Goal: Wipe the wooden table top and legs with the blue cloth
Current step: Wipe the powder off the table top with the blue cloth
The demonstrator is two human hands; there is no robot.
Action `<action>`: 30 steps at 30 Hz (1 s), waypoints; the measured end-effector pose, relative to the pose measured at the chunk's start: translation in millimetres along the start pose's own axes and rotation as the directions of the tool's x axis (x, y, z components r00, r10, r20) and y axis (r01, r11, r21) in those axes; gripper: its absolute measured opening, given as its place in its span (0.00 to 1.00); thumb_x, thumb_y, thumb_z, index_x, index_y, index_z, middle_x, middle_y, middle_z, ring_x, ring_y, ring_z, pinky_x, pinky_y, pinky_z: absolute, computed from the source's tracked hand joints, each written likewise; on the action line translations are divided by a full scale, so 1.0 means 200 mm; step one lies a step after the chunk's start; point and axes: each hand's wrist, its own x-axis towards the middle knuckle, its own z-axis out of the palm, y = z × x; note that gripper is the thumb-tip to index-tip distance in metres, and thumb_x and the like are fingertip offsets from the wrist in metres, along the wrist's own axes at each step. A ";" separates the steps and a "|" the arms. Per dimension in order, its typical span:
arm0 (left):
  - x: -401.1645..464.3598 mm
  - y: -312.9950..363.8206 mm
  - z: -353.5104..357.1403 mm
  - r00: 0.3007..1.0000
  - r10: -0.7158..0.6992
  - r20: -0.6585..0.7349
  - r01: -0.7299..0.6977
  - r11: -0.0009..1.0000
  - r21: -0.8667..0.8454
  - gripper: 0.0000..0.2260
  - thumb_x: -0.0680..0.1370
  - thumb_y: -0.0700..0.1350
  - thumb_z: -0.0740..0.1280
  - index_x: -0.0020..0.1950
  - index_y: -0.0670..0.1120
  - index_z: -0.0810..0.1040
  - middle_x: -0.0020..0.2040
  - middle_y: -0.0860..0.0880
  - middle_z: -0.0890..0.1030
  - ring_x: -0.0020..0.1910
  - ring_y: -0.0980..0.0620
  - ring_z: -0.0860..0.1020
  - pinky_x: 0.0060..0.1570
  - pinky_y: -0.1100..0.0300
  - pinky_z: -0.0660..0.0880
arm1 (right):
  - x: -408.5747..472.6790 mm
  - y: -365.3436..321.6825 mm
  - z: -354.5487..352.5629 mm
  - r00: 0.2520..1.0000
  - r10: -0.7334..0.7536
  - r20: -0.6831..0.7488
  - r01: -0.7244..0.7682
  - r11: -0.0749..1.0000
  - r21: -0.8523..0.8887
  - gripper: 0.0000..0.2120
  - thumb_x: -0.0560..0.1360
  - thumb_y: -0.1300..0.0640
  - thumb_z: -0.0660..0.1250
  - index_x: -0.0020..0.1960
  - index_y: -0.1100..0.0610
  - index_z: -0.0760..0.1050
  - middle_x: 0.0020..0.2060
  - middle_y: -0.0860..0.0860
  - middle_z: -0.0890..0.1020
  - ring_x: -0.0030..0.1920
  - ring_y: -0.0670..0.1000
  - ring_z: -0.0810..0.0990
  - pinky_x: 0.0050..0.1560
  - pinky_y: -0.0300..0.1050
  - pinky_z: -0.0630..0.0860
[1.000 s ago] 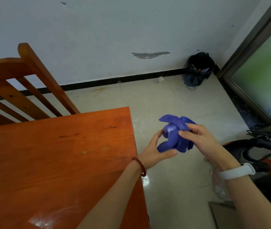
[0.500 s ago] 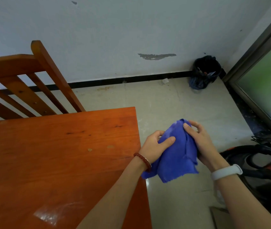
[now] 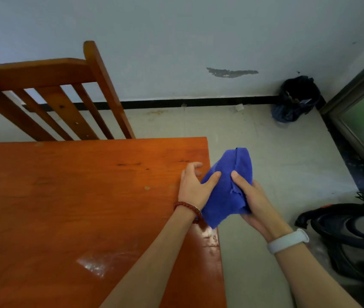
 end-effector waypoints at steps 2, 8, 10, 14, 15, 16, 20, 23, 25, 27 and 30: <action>0.00 0.00 -0.14 0.995 0.029 -0.092 -0.026 0.999 0.034 0.22 0.71 0.53 0.69 0.62 0.49 0.67 0.59 0.49 0.69 0.55 0.51 0.73 0.56 0.57 0.72 | 0.03 0.03 0.15 0.991 -0.122 -0.048 0.118 0.990 -0.079 0.09 0.77 0.60 0.61 0.55 0.60 0.74 0.47 0.55 0.83 0.46 0.50 0.82 0.46 0.44 0.80; -0.01 -0.19 -0.75 0.964 0.134 -0.229 -0.064 0.956 0.288 0.21 0.74 0.53 0.65 0.65 0.51 0.66 0.66 0.49 0.65 0.66 0.50 0.65 0.66 0.50 0.65 | 0.24 0.13 0.52 0.780 -0.601 0.173 0.348 0.187 -0.918 0.19 0.75 0.58 0.62 0.65 0.59 0.65 0.44 0.53 0.77 0.42 0.57 0.76 0.42 0.45 0.69; -0.03 -0.33 -0.97 0.954 0.127 -0.271 0.002 0.904 0.428 0.20 0.75 0.52 0.63 0.66 0.51 0.66 0.67 0.48 0.65 0.66 0.49 0.64 0.66 0.48 0.64 | 0.31 0.24 0.61 0.796 -0.579 0.179 0.166 -0.075 -0.983 0.29 0.74 0.55 0.64 0.71 0.58 0.58 0.47 0.59 0.78 0.43 0.61 0.76 0.41 0.54 0.74; -0.07 -0.63 -1.37 0.944 0.032 -0.327 0.178 0.787 0.591 0.20 0.76 0.53 0.60 0.68 0.52 0.64 0.72 0.47 0.61 0.71 0.45 0.57 0.68 0.43 0.58 | 0.39 0.50 0.79 0.803 -0.591 0.075 -0.063 -0.209 -0.976 0.31 0.66 0.58 0.74 0.65 0.65 0.68 0.46 0.66 0.75 0.44 0.66 0.74 0.34 0.57 0.74; -0.07 -0.70 -1.46 0.943 0.013 -0.333 0.210 0.754 0.622 0.21 0.77 0.53 0.60 0.69 0.53 0.63 0.73 0.47 0.59 0.72 0.45 0.54 0.69 0.42 0.55 | 0.42 0.54 0.84 0.802 -0.593 0.074 -0.088 -0.240 -0.967 0.29 0.64 0.59 0.74 0.62 0.65 0.71 0.45 0.67 0.75 0.43 0.67 0.74 0.34 0.56 0.73; -0.07 -0.77 -1.55 0.942 -0.006 -0.336 0.236 0.723 0.650 0.22 0.77 0.54 0.59 0.69 0.54 0.62 0.74 0.47 0.56 0.73 0.44 0.52 0.69 0.42 0.53 | 0.44 0.57 0.90 0.801 -0.596 0.062 -0.117 -0.257 -0.959 0.28 0.63 0.59 0.74 0.60 0.66 0.71 0.46 0.67 0.74 0.44 0.67 0.74 0.33 0.55 0.73; -0.04 -0.98 -1.89 0.932 -0.060 -0.358 0.309 0.648 0.696 0.25 0.76 0.60 0.57 0.72 0.56 0.57 0.76 0.48 0.48 0.74 0.43 0.45 0.69 0.39 0.45 | 0.57 0.65 1.15 0.770 -0.638 0.005 -0.178 -0.224 -0.958 0.16 0.67 0.65 0.62 0.52 0.71 0.71 0.44 0.67 0.75 0.44 0.66 0.76 0.26 0.46 0.67; -0.05 -1.09 -2.12 0.902 -0.101 -0.420 0.378 0.654 0.655 0.27 0.76 0.62 0.55 0.72 0.57 0.55 0.76 0.49 0.46 0.74 0.43 0.43 0.69 0.37 0.43 | 0.66 0.69 1.34 0.769 -0.640 -0.007 -0.148 -0.167 -0.975 0.12 0.72 0.69 0.55 0.53 0.72 0.69 0.49 0.69 0.72 0.48 0.68 0.74 0.31 0.52 0.69; -0.07 -1.15 -2.24 0.891 -0.130 -0.435 0.409 0.649 0.642 0.28 0.75 0.63 0.53 0.73 0.58 0.52 0.76 0.49 0.45 0.74 0.44 0.41 0.69 0.37 0.41 | 0.70 0.69 1.42 0.779 -0.627 0.009 -0.127 -0.171 -0.977 0.12 0.74 0.67 0.55 0.55 0.72 0.68 0.52 0.70 0.71 0.51 0.68 0.73 0.36 0.56 0.71; -0.09 -1.19 -2.28 0.901 -0.135 -0.412 0.402 0.615 0.678 0.29 0.75 0.66 0.49 0.73 0.60 0.48 0.76 0.51 0.43 0.74 0.45 0.40 0.69 0.37 0.40 | 0.70 0.68 1.44 0.768 -0.639 0.033 -0.127 -0.202 -0.971 0.13 0.74 0.63 0.56 0.54 0.71 0.69 0.51 0.70 0.72 0.53 0.68 0.71 0.39 0.56 0.69; -0.09 -1.22 -2.28 0.907 -0.113 -0.406 0.387 0.601 0.700 0.29 0.74 0.67 0.46 0.73 0.60 0.45 0.76 0.51 0.42 0.74 0.45 0.39 0.69 0.37 0.40 | 0.65 0.68 1.35 0.740 -0.658 0.140 -0.133 -0.347 -0.929 0.21 0.72 0.53 0.56 0.58 0.66 0.72 0.52 0.69 0.72 0.57 0.67 0.68 0.55 0.64 0.64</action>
